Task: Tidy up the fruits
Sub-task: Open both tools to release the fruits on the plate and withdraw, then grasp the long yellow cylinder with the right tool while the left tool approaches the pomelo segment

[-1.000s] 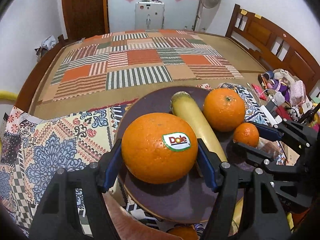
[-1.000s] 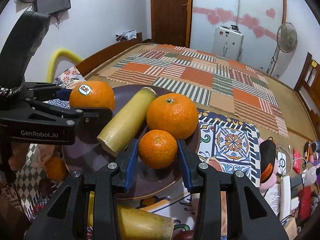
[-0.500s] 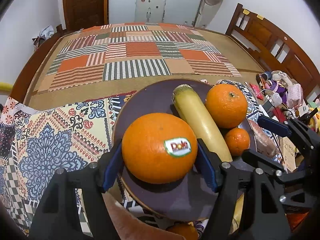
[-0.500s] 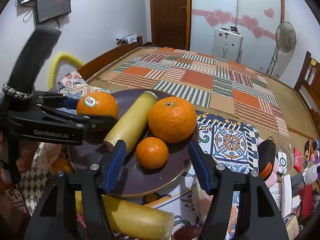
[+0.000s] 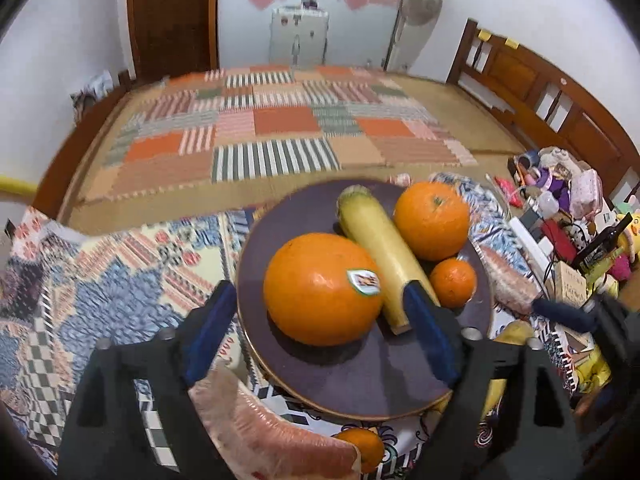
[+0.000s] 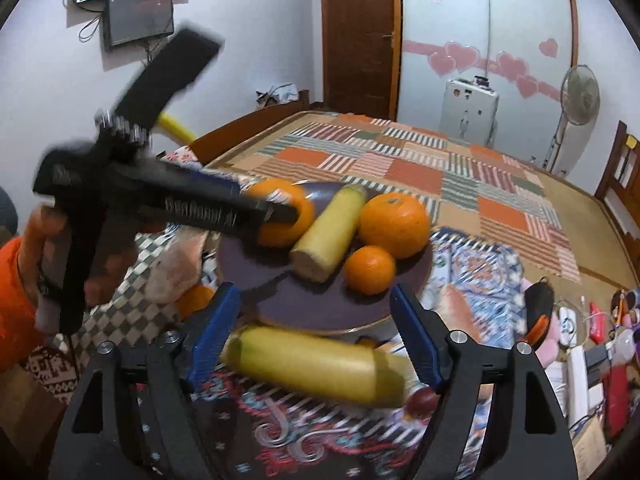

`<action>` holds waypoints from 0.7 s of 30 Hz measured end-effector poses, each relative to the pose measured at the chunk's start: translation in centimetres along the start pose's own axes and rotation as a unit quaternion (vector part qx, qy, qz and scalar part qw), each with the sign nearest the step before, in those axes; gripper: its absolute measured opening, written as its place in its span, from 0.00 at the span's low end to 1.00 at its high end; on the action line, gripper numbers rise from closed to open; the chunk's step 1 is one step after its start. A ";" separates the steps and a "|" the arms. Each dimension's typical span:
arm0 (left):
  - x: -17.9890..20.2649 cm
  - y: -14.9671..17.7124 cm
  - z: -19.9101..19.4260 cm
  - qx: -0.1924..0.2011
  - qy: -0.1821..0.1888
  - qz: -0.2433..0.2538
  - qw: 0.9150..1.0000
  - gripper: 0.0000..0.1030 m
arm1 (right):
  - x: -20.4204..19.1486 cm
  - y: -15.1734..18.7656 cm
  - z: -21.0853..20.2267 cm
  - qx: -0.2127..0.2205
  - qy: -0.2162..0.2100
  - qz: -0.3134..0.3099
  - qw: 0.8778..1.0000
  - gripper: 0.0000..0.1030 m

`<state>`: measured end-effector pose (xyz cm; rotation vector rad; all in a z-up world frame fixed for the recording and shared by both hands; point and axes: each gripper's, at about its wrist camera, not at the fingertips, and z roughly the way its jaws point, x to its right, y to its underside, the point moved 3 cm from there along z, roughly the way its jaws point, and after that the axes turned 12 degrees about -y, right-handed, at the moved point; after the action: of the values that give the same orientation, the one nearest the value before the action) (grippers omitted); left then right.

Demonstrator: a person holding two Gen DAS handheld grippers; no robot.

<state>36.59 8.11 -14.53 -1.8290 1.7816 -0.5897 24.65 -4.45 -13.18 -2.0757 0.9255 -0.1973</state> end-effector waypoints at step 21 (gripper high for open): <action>-3.0 9.1 -5.7 0.018 -0.051 -0.001 0.999 0.93 | -1.6 3.1 -0.5 0.000 0.030 -0.018 0.999 0.55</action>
<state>25.77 10.70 -15.73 -1.8037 1.6917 -0.5169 21.57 -4.84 -14.86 -2.0983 0.9245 -0.2800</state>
